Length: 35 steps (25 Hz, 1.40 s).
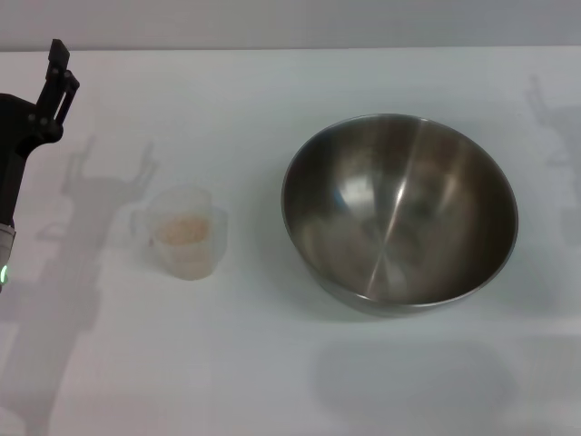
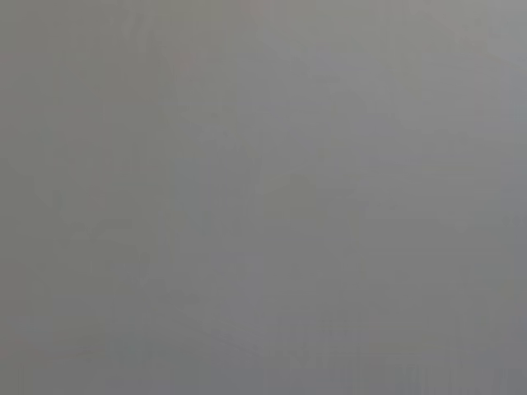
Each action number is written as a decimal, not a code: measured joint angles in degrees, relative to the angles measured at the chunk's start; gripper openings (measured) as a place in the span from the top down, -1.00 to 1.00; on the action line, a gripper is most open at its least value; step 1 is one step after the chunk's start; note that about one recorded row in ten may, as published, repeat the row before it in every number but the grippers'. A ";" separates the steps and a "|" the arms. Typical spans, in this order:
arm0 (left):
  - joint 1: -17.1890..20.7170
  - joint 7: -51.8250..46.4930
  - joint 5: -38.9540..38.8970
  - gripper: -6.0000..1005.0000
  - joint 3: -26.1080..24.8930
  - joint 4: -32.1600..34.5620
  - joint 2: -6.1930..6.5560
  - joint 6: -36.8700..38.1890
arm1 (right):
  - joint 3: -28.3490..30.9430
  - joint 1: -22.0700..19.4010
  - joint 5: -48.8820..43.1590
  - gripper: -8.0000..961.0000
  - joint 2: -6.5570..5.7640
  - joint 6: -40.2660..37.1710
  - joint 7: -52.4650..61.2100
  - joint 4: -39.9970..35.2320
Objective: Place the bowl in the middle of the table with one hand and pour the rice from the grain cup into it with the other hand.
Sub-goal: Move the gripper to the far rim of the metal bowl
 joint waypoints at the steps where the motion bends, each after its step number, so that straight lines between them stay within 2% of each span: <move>1: 0.00 0.00 -0.01 -0.66 0.01 0.01 0.00 0.00 | 0.00 0.00 0.00 -0.60 0.00 0.00 0.00 0.00; 17: -0.37 0.00 -0.02 -0.66 -0.09 0.32 0.00 0.00 | -1.26 0.29 -0.65 -0.59 0.10 -0.62 -16.20 -1.60; 20: -0.44 0.00 -0.02 -0.66 -0.41 0.35 0.05 -0.01 | -0.99 0.19 -0.46 -0.59 0.02 3.79 -15.26 -5.49; 23: -0.60 0.03 -0.02 -0.66 -0.49 0.47 0.13 -0.01 | -0.87 -0.70 -0.46 -0.59 -0.13 14.87 -14.37 -13.32; 24: -0.65 0.07 -0.02 -0.66 -0.49 0.52 0.15 0.00 | -0.86 -1.35 -0.49 -0.59 -0.14 22.78 -14.39 -18.79; 25: -0.74 0.10 -0.01 -0.66 -0.50 0.65 0.16 0.00 | -0.86 -1.35 -0.49 -0.59 -0.14 22.78 -14.39 -18.79; 26: -0.86 0.11 -0.02 -0.66 -0.53 0.80 0.16 -0.01 | -0.85 -1.74 -0.50 -0.59 -0.15 27.16 -14.38 -21.74; 27: -1.08 0.11 -0.02 -0.66 -0.77 1.06 0.17 -0.07 | -0.81 -2.62 -0.44 -0.59 -0.14 35.99 -14.22 -28.25; 32: -1.19 0.05 -0.11 -0.66 -1.99 1.14 0.12 -0.59 | 1.05 -6.33 -0.21 -0.59 0.00 65.70 -13.45 -49.37; 33: -1.19 0.05 -0.11 -0.66 -1.99 1.14 0.12 -0.59 | 1.05 -6.33 -0.21 -0.59 0.00 65.70 -13.45 -49.37; 34: -1.24 0.00 -0.11 -0.66 -2.42 1.14 0.11 -0.70 | 2.99 -7.27 -0.18 -0.59 0.04 79.64 -13.41 -57.83; 35: -1.24 0.00 -0.11 -0.66 -2.42 1.14 0.11 -0.70 | 2.99 -7.27 -0.18 -0.59 0.04 79.64 -13.41 -57.83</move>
